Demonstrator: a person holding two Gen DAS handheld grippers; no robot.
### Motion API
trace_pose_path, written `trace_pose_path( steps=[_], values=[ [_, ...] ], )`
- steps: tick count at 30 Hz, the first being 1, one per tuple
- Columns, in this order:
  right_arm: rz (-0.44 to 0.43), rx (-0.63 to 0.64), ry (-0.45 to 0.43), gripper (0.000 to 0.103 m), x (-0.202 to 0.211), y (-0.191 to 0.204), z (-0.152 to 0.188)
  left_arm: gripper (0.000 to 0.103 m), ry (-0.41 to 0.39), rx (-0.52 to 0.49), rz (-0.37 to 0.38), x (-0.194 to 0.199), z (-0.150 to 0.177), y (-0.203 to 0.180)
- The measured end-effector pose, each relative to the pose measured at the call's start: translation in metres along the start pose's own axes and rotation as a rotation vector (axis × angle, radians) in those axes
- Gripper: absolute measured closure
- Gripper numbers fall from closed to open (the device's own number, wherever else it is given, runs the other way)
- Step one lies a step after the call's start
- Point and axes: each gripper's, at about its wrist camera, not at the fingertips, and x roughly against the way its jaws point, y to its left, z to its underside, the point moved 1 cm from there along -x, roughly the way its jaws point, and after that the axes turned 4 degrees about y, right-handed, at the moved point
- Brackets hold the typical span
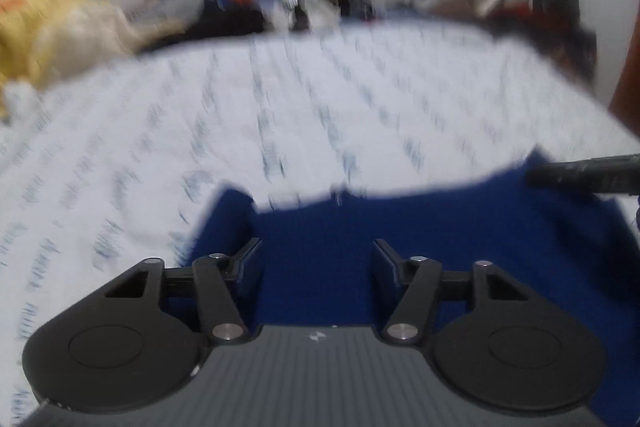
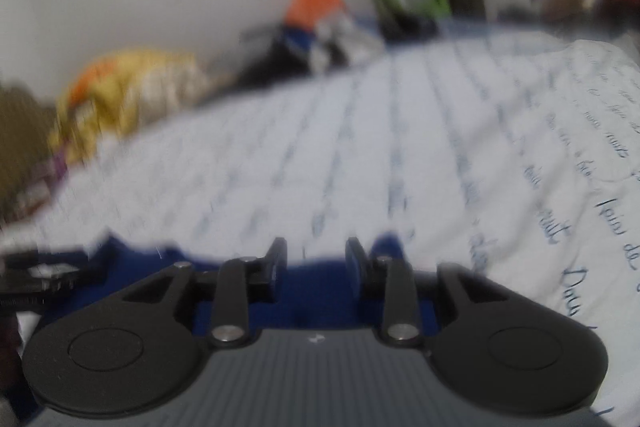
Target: Fold small clothes
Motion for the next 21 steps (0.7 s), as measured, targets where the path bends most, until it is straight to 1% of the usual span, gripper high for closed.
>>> trace_pose_path(
  steps=[1,2,3,4,5,7,9,11,12,13,14,15,16,17,18,19,20,21],
  values=[
    [0.037,0.030,0.051,0.072,-0.015,0.000,0.005,0.041,-0.027,-0.004,-0.021,-0.006,0.002,0.004],
    [0.060,0.075,0.045,0.073,-0.025,-0.003,0.012,0.041,-0.050,-0.002,-0.020,-0.008,0.004,0.011],
    [0.073,0.130,-0.012,0.073,-0.025,-0.006,0.020,0.041,-0.072,0.005,-0.001,-0.009,0.007,0.017],
    [0.052,0.111,-0.027,0.073,-0.023,-0.014,0.022,0.041,-0.086,0.009,0.016,-0.009,0.008,0.021],
    [0.027,0.062,-0.030,0.073,-0.022,-0.022,0.021,0.041,-0.091,0.016,0.015,-0.009,0.008,0.020],
    [0.000,0.018,-0.042,0.073,-0.026,-0.031,0.021,0.040,-0.097,0.006,-0.027,-0.012,0.008,0.010],
    [0.031,0.054,-0.041,0.073,-0.030,-0.024,0.020,0.040,-0.095,-0.011,-0.062,-0.012,0.006,0.004],
    [0.056,0.085,-0.042,0.073,-0.033,-0.018,0.020,0.039,-0.080,-0.009,-0.109,0.001,0.009,0.001],
    [0.059,0.083,-0.042,0.072,-0.031,-0.018,0.019,0.039,-0.075,0.008,-0.128,0.014,0.012,-0.002],
    [0.073,0.065,-0.034,0.072,-0.029,-0.017,0.018,0.034,-0.091,0.021,-0.105,0.028,0.019,-0.003],
    [0.097,0.032,-0.024,0.071,-0.019,-0.015,0.018,0.021,-0.115,0.027,-0.057,0.043,0.026,-0.005],
    [0.101,0.003,-0.025,0.064,0.001,-0.011,0.023,0.015,-0.126,0.027,-0.025,0.052,0.033,-0.009],
    [0.084,0.002,-0.043,0.047,0.015,-0.008,0.029,0.009,-0.123,0.021,-0.018,0.056,0.041,-0.013],
    [0.075,0.024,-0.062,0.034,0.027,-0.002,0.035,0.009,-0.105,0.004,-0.026,0.054,0.047,-0.016],
    [0.083,0.046,-0.071,0.012,0.031,0.002,0.040,0.009,-0.070,-0.006,-0.049,0.046,0.054,-0.017],
    [0.097,0.067,-0.065,0.008,0.033,0.005,0.049,0.001,-0.052,0.002,-0.070,0.036,0.063,-0.014],
    [0.115,0.090,-0.024,0.008,0.024,0.005,0.056,0.001,-0.072,0.039,-0.055,0.036,0.068,-0.007],
    [0.153,0.124,0.009,0.007,0.013,0.004,0.067,0.000,-0.071,0.058,-0.047,0.035,0.066,-0.002]
  ],
)
